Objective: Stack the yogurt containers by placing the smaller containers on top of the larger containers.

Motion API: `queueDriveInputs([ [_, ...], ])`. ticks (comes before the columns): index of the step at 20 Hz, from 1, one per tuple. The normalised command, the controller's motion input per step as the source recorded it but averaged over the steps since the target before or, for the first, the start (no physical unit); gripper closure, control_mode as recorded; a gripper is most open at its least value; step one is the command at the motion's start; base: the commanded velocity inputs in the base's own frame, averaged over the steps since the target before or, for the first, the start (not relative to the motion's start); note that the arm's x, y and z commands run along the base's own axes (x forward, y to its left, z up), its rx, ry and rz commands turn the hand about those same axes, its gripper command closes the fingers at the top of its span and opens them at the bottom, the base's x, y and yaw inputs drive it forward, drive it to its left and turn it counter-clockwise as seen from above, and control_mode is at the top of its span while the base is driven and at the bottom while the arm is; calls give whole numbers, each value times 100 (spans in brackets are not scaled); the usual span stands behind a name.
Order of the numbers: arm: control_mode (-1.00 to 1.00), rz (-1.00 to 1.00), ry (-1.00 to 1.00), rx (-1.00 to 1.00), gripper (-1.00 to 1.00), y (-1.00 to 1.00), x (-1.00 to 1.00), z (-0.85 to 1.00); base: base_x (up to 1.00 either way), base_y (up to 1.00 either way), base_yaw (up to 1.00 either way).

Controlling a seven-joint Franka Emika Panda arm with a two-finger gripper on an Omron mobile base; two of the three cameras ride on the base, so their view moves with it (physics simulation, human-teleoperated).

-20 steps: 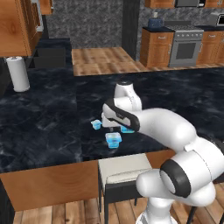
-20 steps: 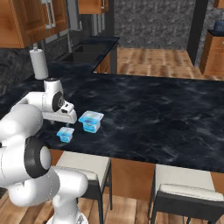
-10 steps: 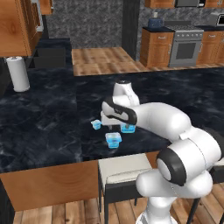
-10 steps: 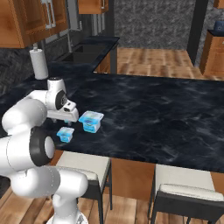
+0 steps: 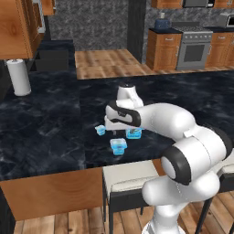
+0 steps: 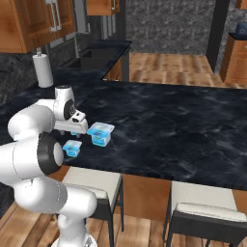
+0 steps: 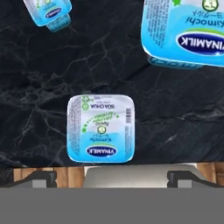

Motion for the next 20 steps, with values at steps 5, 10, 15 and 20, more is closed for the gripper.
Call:
queueDriveInputs([
  [5, -100, 0, 0, 0, -100, 2, 4, -20, 0, 0, 0],
  [10, -100, 0, 0, 0, -100, 3, 2, -19, 0, 0, 0],
  [15, -100, 0, 2, 0, -100, 5, 0, -13, 0, 0, 0],
  [20, -100, 0, 4, 0, -100, 4, 0, -5, 0, 0, 0],
])
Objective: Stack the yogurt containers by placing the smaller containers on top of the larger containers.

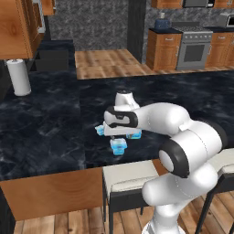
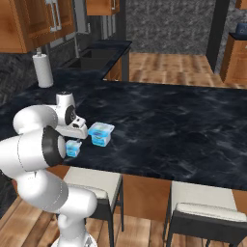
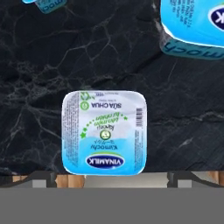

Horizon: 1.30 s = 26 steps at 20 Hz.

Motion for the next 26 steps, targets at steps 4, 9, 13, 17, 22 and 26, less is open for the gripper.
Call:
queueDriveInputs([
  [4, -100, 0, 2, 0, -100, 0, 0, 0, 0, 0, 0],
  [9, -100, 0, 1, 0, -100, 0, 0, 0, 0, 0, 0],
  [13, -100, 0, 0, 0, -100, 0, 0, 0, 0, 0, 0],
  [17, -100, 0, 0, 0, -100, 0, 0, -3, 0, 0, 0],
  [22, -100, 0, 0, 0, -100, 0, 0, -11, 0, 0, 0],
  [26, -100, 0, 0, 0, -100, 0, 0, -2, 0, 0, 0],
])
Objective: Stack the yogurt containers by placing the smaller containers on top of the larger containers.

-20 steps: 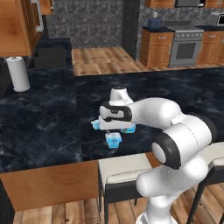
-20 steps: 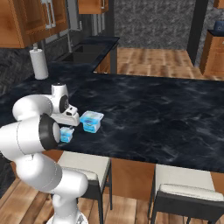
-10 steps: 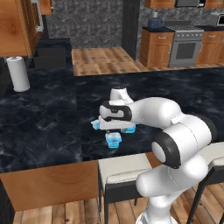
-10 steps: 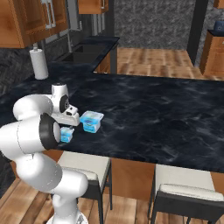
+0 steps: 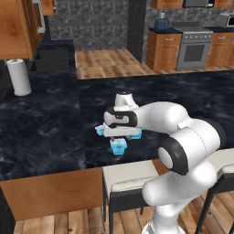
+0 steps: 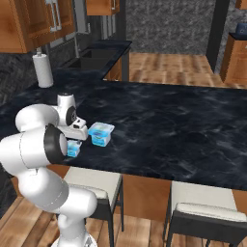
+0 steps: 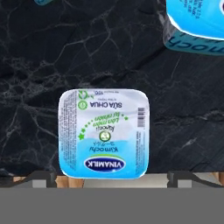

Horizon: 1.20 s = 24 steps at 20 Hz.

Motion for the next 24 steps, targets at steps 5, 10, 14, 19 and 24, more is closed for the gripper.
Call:
queueDriveInputs([
  [5, -100, 0, 0, 0, -100, 0, 0, -8, 0, 0, 0],
  [10, -100, 0, 0, 0, -100, 0, 1, -13, 0, 0, 0],
  [14, -100, 0, 0, 0, -100, 0, 3, -8, 0, 0, 0],
  [19, -100, 0, 0, 0, -100, 0, 10, -5, 0, 0, 0],
  [24, -100, 0, 0, 0, -100, 0, 13, -1, 0, 0, 0],
])
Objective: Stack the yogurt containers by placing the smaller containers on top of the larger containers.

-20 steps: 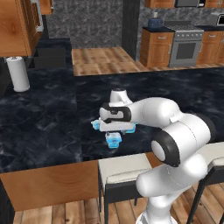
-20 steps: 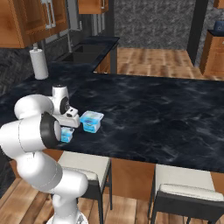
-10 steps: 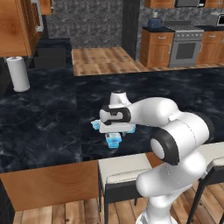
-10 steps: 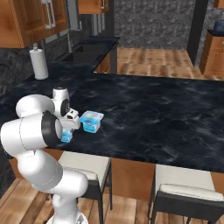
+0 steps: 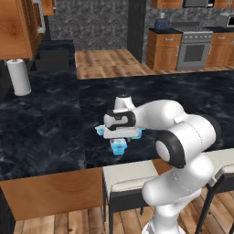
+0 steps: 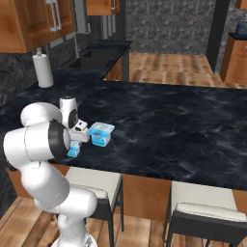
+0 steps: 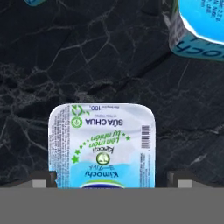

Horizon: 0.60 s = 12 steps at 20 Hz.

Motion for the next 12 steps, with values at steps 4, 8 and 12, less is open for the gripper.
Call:
queueDriveInputs([
  [4, -100, 0, 0, 0, -100, 0, 11, -6, 0, 0, 0],
  [8, -100, 0, 2, 0, -100, 0, 11, -1, 0, 0, 0],
  [12, -100, 0, 1, 1, -100, 0, 6, -4, 0, 0, 0],
])
